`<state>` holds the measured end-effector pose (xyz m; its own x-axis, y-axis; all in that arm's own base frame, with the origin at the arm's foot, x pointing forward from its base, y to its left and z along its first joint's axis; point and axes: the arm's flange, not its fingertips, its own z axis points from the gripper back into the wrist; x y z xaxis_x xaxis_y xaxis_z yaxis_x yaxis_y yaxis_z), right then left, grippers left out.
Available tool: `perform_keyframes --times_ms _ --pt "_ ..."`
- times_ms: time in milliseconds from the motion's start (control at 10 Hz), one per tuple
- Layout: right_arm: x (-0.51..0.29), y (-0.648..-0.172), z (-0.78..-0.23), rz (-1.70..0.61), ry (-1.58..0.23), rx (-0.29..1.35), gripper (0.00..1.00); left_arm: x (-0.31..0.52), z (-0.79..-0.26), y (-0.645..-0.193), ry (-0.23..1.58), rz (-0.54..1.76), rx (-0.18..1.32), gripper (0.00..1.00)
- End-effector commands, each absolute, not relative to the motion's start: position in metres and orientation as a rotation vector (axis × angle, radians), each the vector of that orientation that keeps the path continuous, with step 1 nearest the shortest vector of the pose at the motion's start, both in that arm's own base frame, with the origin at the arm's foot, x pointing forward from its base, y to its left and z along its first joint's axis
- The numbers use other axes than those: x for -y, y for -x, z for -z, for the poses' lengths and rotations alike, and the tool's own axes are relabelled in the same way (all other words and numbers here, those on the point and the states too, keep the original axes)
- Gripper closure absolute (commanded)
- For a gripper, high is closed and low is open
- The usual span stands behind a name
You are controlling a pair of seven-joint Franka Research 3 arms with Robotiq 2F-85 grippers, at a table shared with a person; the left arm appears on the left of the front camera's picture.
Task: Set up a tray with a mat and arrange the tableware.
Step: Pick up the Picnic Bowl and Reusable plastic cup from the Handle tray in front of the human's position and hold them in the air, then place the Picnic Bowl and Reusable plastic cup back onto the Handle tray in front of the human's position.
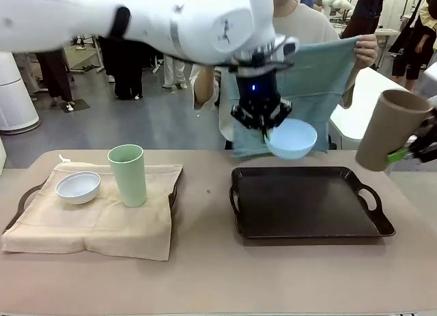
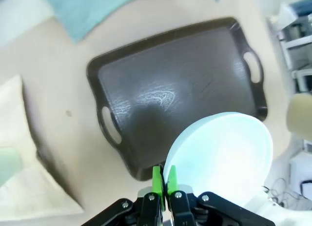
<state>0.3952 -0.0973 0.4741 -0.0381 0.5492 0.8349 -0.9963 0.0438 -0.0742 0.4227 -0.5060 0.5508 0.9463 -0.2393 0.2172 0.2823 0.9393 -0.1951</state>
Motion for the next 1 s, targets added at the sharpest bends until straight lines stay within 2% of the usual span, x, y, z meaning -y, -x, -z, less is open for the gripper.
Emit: perform_keyframes --times_ms 0,100,300,900 --pt "0.094 -0.359 -0.495 -1.424 -0.666 0.860 1.00 0.497 -0.555 -0.396 0.165 0.252 0.244 1.00" --pt "0.095 -0.345 -0.505 -1.423 -0.663 0.845 1.00 0.499 -0.557 -0.389 0.154 0.228 0.246 1.00" --pt "0.100 -0.359 -0.507 -1.437 -0.660 0.871 1.00 0.503 -0.574 -0.397 0.192 0.273 0.244 1.00" --pt "0.100 -0.359 -0.507 -1.437 -0.660 0.871 1.00 0.503 -0.574 -0.397 0.192 0.273 0.244 1.00"
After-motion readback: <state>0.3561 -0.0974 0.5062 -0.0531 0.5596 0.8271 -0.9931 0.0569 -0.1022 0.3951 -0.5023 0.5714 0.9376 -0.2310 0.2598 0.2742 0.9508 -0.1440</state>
